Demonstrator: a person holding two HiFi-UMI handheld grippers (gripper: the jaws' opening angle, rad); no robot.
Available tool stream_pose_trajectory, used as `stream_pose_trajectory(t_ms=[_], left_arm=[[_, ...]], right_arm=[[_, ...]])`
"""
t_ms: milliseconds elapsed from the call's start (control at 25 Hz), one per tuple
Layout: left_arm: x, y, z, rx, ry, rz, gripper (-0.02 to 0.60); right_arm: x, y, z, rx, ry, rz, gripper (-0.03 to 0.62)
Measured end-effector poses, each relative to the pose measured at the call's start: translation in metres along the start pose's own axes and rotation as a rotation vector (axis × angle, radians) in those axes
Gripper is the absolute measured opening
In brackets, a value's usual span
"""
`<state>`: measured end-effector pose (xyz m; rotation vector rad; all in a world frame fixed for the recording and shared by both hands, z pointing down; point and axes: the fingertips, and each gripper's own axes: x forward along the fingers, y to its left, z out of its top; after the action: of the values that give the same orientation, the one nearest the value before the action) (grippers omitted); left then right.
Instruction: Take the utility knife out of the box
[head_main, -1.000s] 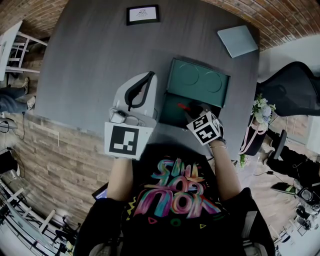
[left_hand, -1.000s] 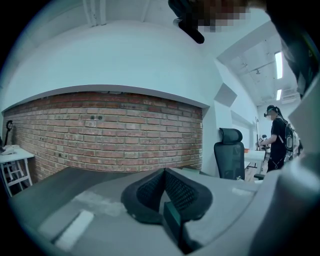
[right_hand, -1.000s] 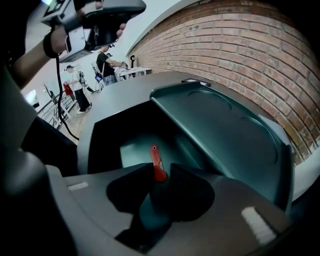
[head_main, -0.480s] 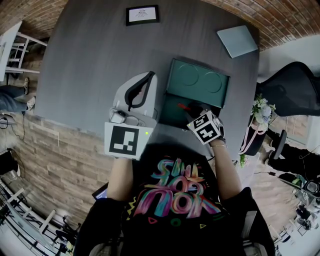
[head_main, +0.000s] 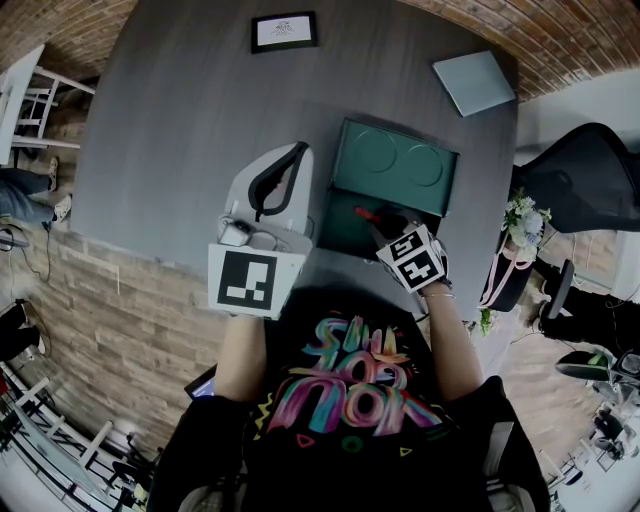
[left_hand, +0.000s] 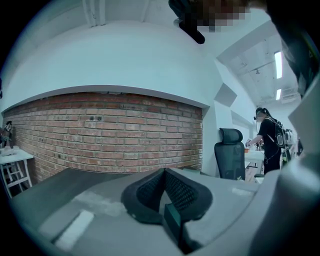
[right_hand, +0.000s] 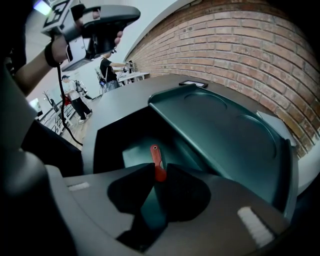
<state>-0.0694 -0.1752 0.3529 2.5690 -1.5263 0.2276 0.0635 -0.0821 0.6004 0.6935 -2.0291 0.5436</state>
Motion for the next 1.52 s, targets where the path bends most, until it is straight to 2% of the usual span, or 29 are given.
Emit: stream_pose_trajectory(t_ms=[480,840,1520], left_arm=[[0.002,-0.001,0.009,0.006,-0.02,-0.013,0.002],[0.005,-0.002,0.019,0.018,-0.045,-0.03,0.002],[0.016,-0.022,0.034,0.021,-0.062,-0.118,0.002]], right_arm=[[-0.027,0.004,0.025,0.009,-0.11,0.016,0.077],[-0.068,0.007,0.057,0.019,-0.251,-0.006,0.077],[-0.161,-0.03,0.112,0.099,-0.563,-0.173,0.077]])
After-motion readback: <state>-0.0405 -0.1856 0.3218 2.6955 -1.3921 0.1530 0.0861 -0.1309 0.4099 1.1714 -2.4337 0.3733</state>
